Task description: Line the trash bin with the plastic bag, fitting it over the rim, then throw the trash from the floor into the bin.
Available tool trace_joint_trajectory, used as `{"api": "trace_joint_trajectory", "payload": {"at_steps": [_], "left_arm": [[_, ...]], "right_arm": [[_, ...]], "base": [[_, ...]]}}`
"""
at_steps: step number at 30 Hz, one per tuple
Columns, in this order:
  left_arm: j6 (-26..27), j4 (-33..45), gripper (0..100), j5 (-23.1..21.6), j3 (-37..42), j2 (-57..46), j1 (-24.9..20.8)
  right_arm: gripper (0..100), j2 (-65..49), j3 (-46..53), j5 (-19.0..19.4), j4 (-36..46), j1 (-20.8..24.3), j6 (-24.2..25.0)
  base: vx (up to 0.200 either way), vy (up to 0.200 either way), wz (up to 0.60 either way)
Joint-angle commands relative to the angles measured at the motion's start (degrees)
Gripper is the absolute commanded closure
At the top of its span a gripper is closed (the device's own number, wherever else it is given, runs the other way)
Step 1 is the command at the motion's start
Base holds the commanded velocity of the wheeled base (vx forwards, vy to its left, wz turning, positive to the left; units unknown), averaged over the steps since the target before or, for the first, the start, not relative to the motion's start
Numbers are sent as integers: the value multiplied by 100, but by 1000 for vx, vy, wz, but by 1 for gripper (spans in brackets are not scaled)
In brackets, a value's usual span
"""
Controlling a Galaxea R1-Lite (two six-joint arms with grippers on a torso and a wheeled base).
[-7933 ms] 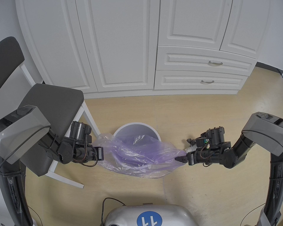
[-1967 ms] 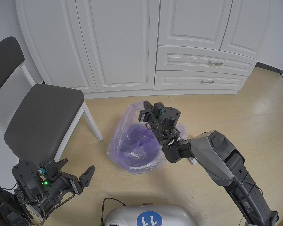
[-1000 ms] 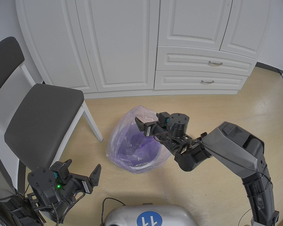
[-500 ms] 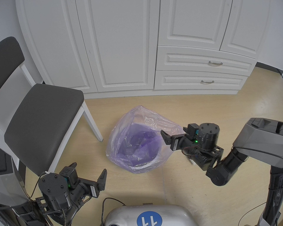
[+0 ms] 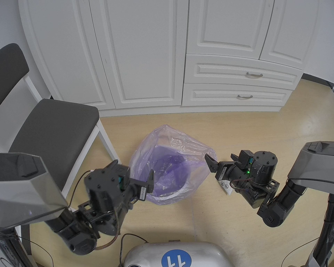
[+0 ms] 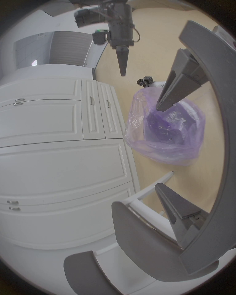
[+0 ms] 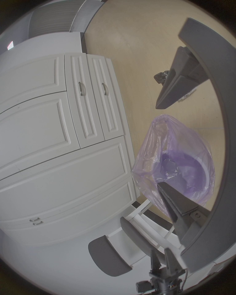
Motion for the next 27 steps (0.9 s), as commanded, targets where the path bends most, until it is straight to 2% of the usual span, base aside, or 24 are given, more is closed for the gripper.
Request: {"api": "trace_joint_trajectory", "payload": {"at_steps": [1,2,4,5,6,8,9,11,12,13,17,18,20,27], "left_arm": [[-214,1710,0,-124,-2286,1056,301],[-364,1992,0,-151,-2479,1056,319],[-364,1992,0,-151,-2479,1056,319],[-592,2616,0,-564,-2690,907,512],[-627,2677,0,-669,-2690,854,556],[-838,3002,0,-1284,-2717,713,802],[-865,3037,0,-1346,-2734,713,837],[-1234,3380,0,-1777,-2989,705,1066],[-1278,3424,0,-1803,-3015,713,1075],[-1524,3679,0,-1961,-3147,731,1128],[-1647,3793,0,-2014,-3323,986,1224],[-1647,3793,0,-2014,-3323,986,1224],[-1638,3758,0,-1970,-3490,1249,1312],[-1629,3820,0,-1970,-3727,1531,1382]], "right_arm": [[0,255,-370,-54,36,-53,438],[0,281,-440,-54,88,-61,491],[0,281,-440,-54,88,-61,491],[0,360,-774,-19,405,-105,588],[0,378,-853,-1,484,-105,605],[0,642,-1556,7,1046,-105,711],[0,686,-1662,7,1117,-105,728],[0,1143,-2576,7,1767,-140,931],[0,1187,-2673,16,1829,-158,975],[0,1442,-3112,210,2171,-246,1440],[0,1688,-3402,1273,2532,-554,2609],[0,1688,-3402,1273,2532,-554,2609],[0,1828,-3402,1633,2540,-826,2908],[0,2382,-3727,1757,2488,-1081,3014]], "base": [[0,0,0],[0,0,0],[0,0,0],[0,0,0],[0,0,0],[0,0,0],[0,0,0],[0,0,0],[0,0,0],[0,0,0],[0,0,0],[0,0,0],[0,0,0],[0,0,0]]}}
